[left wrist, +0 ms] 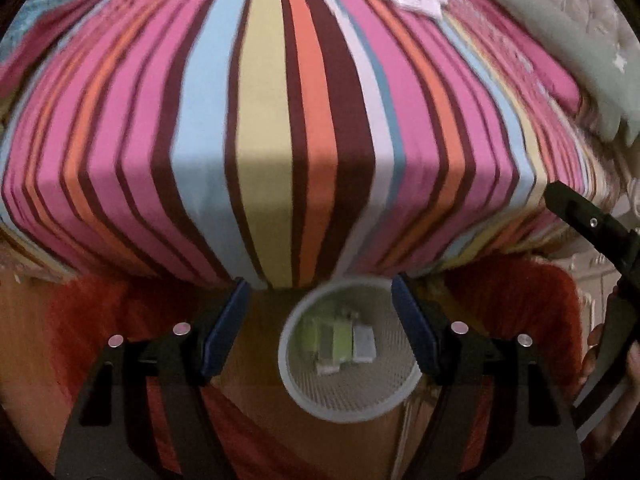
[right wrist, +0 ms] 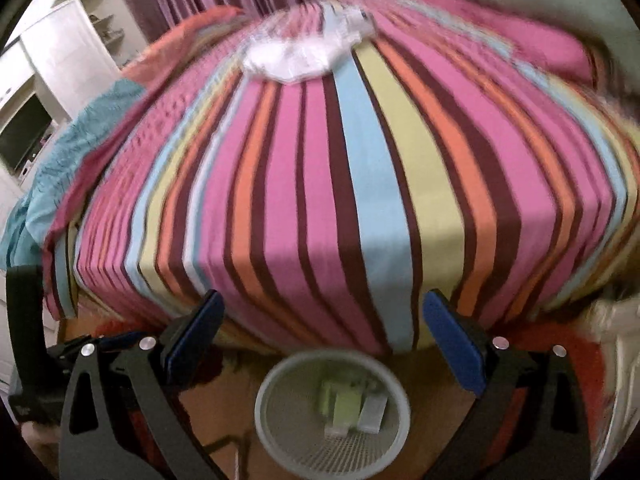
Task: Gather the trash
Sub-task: 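Move both tools back toward the white packs on the bed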
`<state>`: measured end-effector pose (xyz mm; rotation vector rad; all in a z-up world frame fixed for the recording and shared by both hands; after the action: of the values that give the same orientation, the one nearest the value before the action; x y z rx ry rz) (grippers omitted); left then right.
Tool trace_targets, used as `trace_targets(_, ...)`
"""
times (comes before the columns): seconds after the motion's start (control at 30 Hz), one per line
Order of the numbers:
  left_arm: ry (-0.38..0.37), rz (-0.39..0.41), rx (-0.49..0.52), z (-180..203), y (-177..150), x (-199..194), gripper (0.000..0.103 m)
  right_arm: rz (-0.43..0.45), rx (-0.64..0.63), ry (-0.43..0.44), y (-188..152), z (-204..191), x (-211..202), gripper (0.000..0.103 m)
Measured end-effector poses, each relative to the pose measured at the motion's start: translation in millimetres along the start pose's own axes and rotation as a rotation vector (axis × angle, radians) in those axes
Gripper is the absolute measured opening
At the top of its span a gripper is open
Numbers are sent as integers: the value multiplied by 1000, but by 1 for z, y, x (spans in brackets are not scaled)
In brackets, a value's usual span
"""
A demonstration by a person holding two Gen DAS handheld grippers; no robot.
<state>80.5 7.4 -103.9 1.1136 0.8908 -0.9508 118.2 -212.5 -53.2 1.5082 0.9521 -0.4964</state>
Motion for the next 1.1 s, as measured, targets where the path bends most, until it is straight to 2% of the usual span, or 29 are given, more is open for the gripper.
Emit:
trace_targets(0.4, -24, 142, -21, 0, 103, -29, 72, 104, -49, -25, 73, 3, 13, 95)
trace_targets(0.63, -50, 195, -19, 14, 158, -28, 72, 130, -76, -38, 111, 12, 25, 95)
trace_targets(0.87, -51, 205, 28, 32, 200, -14, 72, 109, -103, -17, 137, 15, 47, 95)
trace_targets(1.1, -99, 175, -23, 35, 243, 10, 72, 77, -124, -14, 156, 17, 72, 95)
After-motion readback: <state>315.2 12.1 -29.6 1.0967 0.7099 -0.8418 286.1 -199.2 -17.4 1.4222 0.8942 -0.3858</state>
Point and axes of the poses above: each gripper's, at about its wrist camera, not at the fingertips, and x roughly the way its jaws point, z to its right, y to its top, the point moved 3 cm from there along x, roughly the way its jaws point, and after that the axes turned 5 degrees about -x, right-handed, at the moved point
